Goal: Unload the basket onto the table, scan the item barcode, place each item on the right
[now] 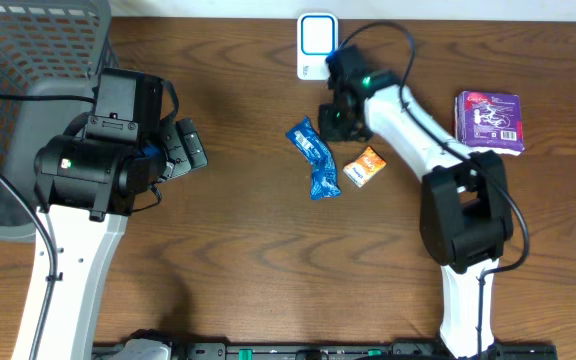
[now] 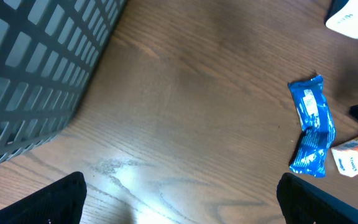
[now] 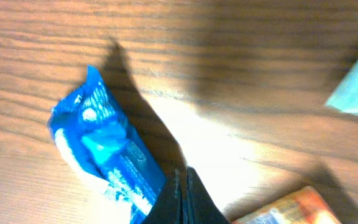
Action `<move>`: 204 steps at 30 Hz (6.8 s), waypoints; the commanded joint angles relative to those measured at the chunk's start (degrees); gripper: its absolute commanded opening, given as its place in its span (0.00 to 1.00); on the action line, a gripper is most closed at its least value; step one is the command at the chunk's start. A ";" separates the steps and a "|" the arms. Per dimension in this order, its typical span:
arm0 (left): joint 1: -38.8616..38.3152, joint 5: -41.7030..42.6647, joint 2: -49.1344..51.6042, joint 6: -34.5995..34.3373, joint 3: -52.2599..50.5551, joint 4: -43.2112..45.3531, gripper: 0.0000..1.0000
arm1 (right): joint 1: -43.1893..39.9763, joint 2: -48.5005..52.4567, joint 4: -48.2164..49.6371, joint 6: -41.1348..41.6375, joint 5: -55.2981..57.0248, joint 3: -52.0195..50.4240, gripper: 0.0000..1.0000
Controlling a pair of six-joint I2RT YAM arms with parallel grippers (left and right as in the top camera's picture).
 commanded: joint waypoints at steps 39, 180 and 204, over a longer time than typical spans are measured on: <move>0.17 -0.96 -0.46 0.35 0.35 -0.15 0.98 | 0.66 -0.87 29.22 1.90 4.92 -11.30 0.03; 0.17 -0.96 -0.46 0.35 0.35 -0.15 0.98 | -19.12 -15.89 24.48 -3.37 -27.76 -19.50 0.01; 0.17 -0.96 -0.46 0.35 0.35 -0.15 0.98 | 0.00 -7.93 26.38 -20.72 31.43 -22.75 0.61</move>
